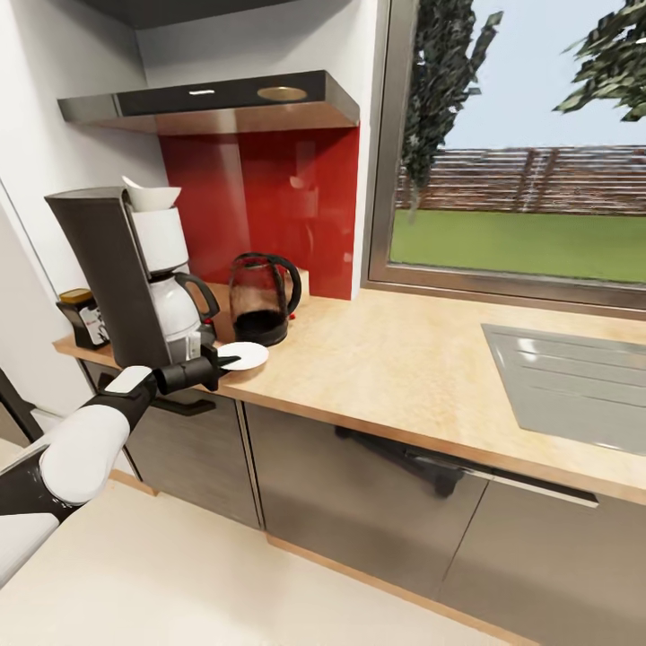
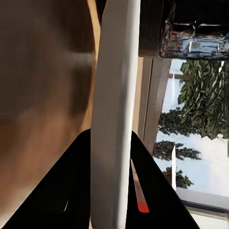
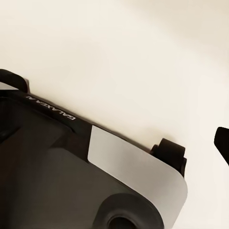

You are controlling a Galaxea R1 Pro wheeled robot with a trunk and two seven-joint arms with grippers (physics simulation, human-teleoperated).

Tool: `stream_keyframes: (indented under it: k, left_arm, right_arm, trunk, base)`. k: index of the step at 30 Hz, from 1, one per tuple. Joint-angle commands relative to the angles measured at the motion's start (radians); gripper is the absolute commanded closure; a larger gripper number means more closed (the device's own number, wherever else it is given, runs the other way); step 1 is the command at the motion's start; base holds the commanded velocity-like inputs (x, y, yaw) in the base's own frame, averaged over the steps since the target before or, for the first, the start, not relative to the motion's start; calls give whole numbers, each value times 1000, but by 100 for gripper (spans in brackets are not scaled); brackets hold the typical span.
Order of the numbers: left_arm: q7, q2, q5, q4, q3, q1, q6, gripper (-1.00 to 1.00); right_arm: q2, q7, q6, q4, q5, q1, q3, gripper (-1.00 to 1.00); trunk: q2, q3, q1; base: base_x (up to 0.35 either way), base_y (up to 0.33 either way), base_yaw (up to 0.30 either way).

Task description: Set up a coffee station on the kitchen countertop: keep the coffee maker on the countertop, move the bottle of coffee from the kitchen shelf to the counter next to the coffee maker, place a paper coffee filter on top of the coffee maker, put the saucer next to the coffee maker with the coffee cup on the saucer, and place the electric kettle next to the coffee maker.

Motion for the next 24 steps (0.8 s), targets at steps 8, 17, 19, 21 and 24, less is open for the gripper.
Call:
stream_keyframes:
  k: [8, 17, 19, 21, 24]
  left_arm:
    - [-8, 0, -18, 1, 2, 0, -2, 100]
    - [-8, 0, -18, 1, 3, 0, -1, 100]
    - [-9, 0, -18, 1, 3, 0, -1, 100]
    - [-9, 0, -18, 1, 3, 0, -1, 100]
    - [-9, 0, -18, 1, 3, 0, -1, 100]
  right_arm:
    - [0, 3, -8, 4, -6, -2, 8, -100]
    - [-2, 5, -8, 5, -6, -2, 7, -100]
    - [-2, 5, -8, 4, -6, -2, 7, -100]
    - [-3, 5, -8, 4, -6, -2, 7, -100]
    - [-2, 5, -7, 5, -6, -2, 7, -100]
  trunk:
    - [0, -4, 0]
    - [0, -4, 0]
    - [0, -4, 0]
    - [0, -4, 0]
    - [0, -4, 0]
  base:
    - [0, 0, 0]
    - [0, 0, 0]
    - [0, 0, 0]
    - [0, 0, 0]
    - [0, 0, 0]
